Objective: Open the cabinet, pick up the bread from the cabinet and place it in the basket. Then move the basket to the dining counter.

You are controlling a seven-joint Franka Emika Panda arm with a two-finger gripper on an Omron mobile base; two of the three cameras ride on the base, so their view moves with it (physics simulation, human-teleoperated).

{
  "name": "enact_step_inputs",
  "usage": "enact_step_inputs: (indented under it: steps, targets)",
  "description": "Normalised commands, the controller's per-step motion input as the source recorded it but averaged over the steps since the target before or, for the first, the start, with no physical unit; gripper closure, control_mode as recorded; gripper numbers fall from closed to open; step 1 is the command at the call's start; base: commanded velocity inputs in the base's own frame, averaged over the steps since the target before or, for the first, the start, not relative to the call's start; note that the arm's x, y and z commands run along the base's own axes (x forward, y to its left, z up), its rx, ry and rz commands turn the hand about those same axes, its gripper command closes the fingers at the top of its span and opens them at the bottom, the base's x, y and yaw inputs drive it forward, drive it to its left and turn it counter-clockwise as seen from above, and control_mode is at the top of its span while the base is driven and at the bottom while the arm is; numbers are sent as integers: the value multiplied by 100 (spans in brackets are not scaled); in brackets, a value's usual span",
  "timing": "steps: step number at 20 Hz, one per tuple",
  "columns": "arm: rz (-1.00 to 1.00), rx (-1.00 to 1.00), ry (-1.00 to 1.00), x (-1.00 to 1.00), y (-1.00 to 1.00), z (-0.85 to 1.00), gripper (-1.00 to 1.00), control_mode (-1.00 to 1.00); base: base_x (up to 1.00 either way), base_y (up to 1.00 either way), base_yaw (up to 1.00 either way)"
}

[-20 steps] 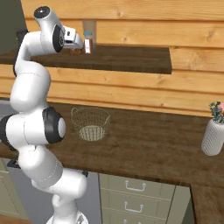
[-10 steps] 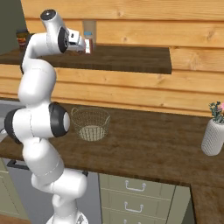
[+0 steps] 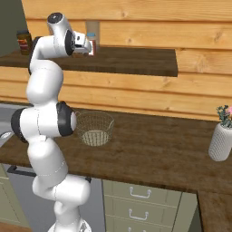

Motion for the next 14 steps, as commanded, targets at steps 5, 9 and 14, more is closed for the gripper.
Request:
enact_step_inputs:
  steps: [5, 9, 14]
  targets:
    - [0, 0, 0, 27, 0, -10, -100, -100, 0, 0, 0]
    - [0, 0, 0, 8, 4, -13, 100, -100, 0, 0, 0]
    - [0, 0, 0, 0, 0, -27, 100, -100, 0, 0, 0]
